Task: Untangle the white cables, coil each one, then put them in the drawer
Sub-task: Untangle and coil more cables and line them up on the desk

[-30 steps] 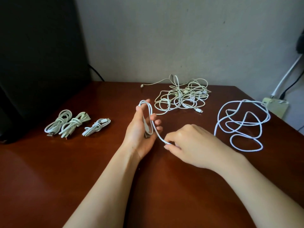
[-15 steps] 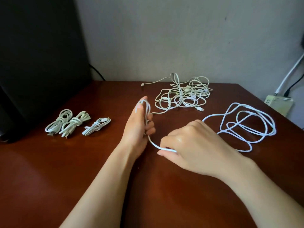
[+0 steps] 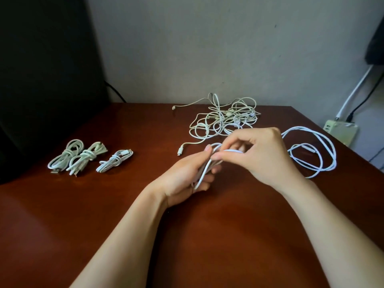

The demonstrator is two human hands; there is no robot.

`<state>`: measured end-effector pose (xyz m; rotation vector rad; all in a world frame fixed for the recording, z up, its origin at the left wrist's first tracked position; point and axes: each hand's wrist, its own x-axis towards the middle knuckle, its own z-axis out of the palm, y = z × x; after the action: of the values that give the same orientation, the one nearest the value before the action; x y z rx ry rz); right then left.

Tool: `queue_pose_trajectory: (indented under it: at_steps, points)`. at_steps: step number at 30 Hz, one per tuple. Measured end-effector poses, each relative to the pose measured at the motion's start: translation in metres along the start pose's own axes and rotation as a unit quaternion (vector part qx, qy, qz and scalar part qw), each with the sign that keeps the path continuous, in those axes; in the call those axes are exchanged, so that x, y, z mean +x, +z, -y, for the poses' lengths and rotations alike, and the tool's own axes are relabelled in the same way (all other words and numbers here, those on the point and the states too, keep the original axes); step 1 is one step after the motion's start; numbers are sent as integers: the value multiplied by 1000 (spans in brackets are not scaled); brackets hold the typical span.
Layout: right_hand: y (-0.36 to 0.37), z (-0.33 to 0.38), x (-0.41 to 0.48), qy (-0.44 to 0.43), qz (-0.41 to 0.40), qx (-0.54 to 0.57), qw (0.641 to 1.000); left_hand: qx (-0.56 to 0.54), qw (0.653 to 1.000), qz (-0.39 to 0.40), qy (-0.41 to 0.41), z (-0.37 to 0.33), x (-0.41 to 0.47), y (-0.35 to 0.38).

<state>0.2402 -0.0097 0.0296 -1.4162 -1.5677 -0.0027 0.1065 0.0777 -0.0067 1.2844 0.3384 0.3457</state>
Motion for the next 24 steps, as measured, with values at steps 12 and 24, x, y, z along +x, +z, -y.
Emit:
queue_pose_trajectory:
  at_steps: [12,24]
  points:
    - [-2,-10,1,52,18,12,998,10,998,54,-4,-2,-4,-1]
    - [5,-19,0,-45,-36,-126,990,14,997,77,4,1,-4,4]
